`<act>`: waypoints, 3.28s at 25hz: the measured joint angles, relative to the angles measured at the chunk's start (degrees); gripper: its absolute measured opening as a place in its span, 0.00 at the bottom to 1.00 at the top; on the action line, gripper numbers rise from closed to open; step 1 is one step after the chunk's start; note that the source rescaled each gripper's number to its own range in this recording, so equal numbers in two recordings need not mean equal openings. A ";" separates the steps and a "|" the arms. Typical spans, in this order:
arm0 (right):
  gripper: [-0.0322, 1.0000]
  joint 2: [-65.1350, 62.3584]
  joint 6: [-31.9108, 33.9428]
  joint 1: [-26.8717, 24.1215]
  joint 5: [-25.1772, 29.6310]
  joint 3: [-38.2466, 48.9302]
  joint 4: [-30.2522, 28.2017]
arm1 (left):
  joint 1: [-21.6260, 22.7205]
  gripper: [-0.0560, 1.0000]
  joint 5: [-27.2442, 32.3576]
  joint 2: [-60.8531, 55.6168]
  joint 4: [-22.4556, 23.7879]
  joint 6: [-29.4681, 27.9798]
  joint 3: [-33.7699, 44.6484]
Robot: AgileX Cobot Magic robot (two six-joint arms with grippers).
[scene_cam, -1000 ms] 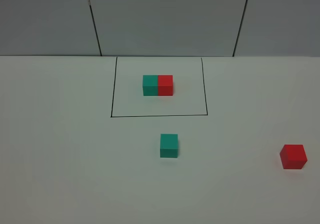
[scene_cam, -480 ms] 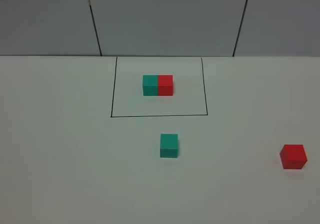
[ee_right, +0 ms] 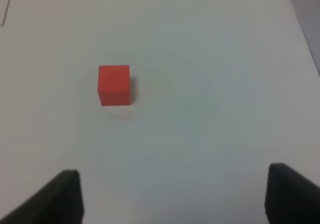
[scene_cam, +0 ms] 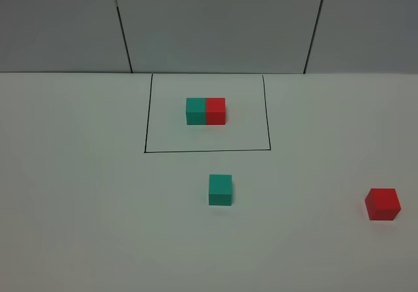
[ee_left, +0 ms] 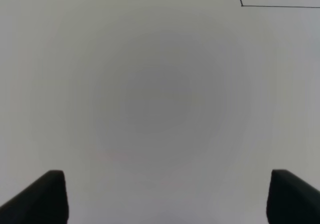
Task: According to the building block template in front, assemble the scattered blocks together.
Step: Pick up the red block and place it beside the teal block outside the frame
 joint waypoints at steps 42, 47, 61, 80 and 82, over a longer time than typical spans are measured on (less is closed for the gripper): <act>0.94 77.89 -66.48 2.06 -13.86 -20.37 -8.54 | 0.00 0.86 0.00 0.00 0.00 -0.11 0.00; 0.92 81.39 -66.61 3.49 -17.50 -20.86 -11.50 | 0.00 0.86 0.00 0.00 0.00 -0.11 0.00; 0.91 87.01 -66.62 3.49 -21.16 -23.71 -12.28 | 0.00 0.86 0.00 0.00 -0.05 -0.11 0.00; 0.41 89.75 -67.07 3.49 -22.68 -24.21 -13.14 | 0.00 0.86 0.00 0.00 -0.05 -0.05 0.00; 0.25 89.75 -67.58 3.49 -22.57 -24.21 -13.14 | 0.00 0.86 0.00 0.00 -0.05 -0.05 0.00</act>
